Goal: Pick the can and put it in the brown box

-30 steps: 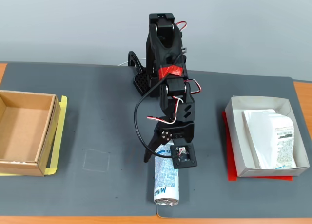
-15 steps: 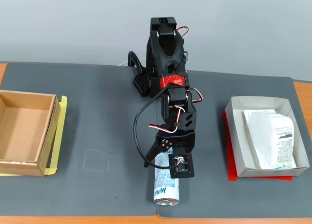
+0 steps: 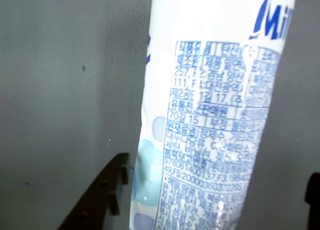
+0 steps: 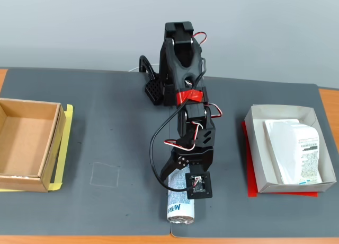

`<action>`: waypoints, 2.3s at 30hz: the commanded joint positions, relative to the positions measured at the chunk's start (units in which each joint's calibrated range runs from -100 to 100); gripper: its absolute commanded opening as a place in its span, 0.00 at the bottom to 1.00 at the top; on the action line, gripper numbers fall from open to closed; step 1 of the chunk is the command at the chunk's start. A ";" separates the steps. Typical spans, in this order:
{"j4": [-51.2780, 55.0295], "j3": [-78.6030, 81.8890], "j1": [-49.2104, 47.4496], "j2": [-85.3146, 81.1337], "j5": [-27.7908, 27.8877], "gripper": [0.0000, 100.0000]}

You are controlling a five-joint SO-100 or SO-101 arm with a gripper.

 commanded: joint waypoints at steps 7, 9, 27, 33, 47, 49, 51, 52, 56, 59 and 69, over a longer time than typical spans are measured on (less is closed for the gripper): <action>-4.13 -2.95 0.04 2.33 0.23 0.38; -4.47 -2.95 0.20 2.84 0.28 0.38; -9.77 -3.67 1.01 9.27 0.02 0.38; -10.37 -3.85 1.58 9.36 0.28 0.38; -9.68 -3.85 1.91 9.36 0.33 0.16; -9.68 -3.76 2.15 9.36 0.33 0.11; -9.68 -3.67 2.15 9.36 0.33 0.07; -9.59 -3.67 2.15 9.36 0.33 0.06; -9.50 -3.40 2.23 9.19 0.33 0.05; -9.42 -3.85 2.64 8.60 0.33 0.05; -8.20 -4.58 4.83 8.26 5.49 0.05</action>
